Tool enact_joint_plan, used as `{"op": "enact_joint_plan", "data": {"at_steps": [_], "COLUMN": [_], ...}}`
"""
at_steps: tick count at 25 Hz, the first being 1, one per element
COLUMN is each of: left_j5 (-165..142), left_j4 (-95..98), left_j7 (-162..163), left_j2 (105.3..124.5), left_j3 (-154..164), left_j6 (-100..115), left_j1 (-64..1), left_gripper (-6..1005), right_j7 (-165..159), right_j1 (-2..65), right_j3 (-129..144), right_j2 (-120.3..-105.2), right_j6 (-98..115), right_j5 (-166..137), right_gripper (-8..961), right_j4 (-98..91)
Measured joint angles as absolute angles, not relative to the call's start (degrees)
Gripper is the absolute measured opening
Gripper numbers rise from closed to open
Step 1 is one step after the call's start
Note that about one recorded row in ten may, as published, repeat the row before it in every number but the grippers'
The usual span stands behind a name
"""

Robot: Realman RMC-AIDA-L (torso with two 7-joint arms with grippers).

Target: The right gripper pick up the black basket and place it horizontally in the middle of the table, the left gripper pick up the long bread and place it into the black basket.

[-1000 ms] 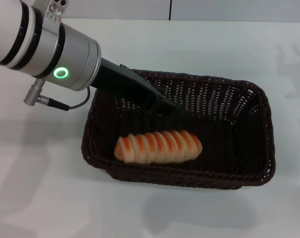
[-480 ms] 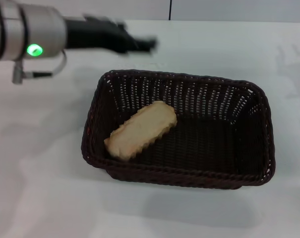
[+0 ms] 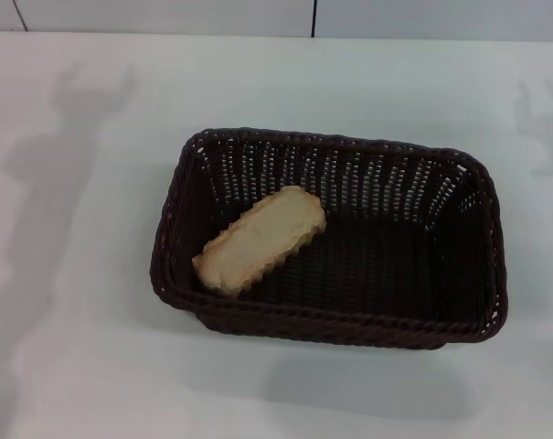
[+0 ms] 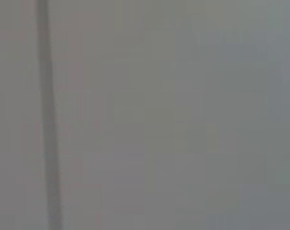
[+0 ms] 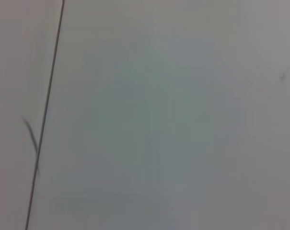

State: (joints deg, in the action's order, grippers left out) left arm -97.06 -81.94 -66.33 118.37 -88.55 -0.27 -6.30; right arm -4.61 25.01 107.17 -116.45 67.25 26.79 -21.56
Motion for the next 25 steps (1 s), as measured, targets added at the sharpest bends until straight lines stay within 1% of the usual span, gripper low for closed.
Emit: {"op": "enact_joint_plan", "data": {"at_steps": [2, 6, 10, 12, 15, 18, 19, 22, 23, 25], "left_j5": [-98.4, -98.8, -101.2, -101.2, -119.1, -123.7, -134.4, -140.6, -145.3, -150.4], "left_j4": [-79.7, -78.4, -76.2, -76.2, -72.9, -71.3, -66.1, -61.2, -57.0, -53.6], "left_j7": [-66.1, -65.8, -63.9, -63.9, -52.4, -49.6, -41.0, -31.6, -19.9, -7.1], "left_j2": [118.37, 118.34, 118.27, 118.27, 118.39, 118.39, 118.34, 118.11, 117.66, 117.13], "left_j3": [-88.1, -88.4, -88.2, -88.2, -82.4, -81.5, -81.1, -81.7, -83.5, -85.8], "left_j6": [6.2, 9.1, 17.6, 17.6, 37.1, 41.0, 48.6, 53.4, 55.1, 55.3], "left_j1": [-7.4, -8.0, -8.8, -8.8, -8.3, -8.2, -8.4, -9.1, -9.8, -10.4], "left_gripper": [861, 862, 862, 862, 862, 861, 861, 861, 861, 862], "right_j7": [-4.6, -4.6, -4.5, -4.4, -4.4, -4.3, -4.3, -4.3, -4.3, -4.3], "right_j1": [25.4, 25.7, 26.4, 26.8, 27.3, 27.4, 27.5, 27.5, 27.5, 27.8], "right_j3": [107.2, 107.1, 107.1, 107.0, 106.9, 106.2, 106.0, 105.6, 105.6, 105.5], "right_j2": [-116.34, -116.28, -116.1, -115.89, -115.65, -115.35, -115.18, -114.76, -114.66, -114.6], "right_j6": [66.3, 65.5, 64.4, 63.4, 62.5, 61.8, 61.5, 60.0, 59.4, 58.4], "right_j5": [26.8, 26.8, 26.7, 26.7, 26.7, 26.7, 26.6, 26.6, 26.6, 26.5], "right_gripper": [365, 365, 365, 365, 365, 365, 365, 365, 365, 365], "right_j4": [-21.6, -21.6, -21.4, -21.2, -20.9, -20.9, -21.0, -21.5, -21.7, -21.9]}}
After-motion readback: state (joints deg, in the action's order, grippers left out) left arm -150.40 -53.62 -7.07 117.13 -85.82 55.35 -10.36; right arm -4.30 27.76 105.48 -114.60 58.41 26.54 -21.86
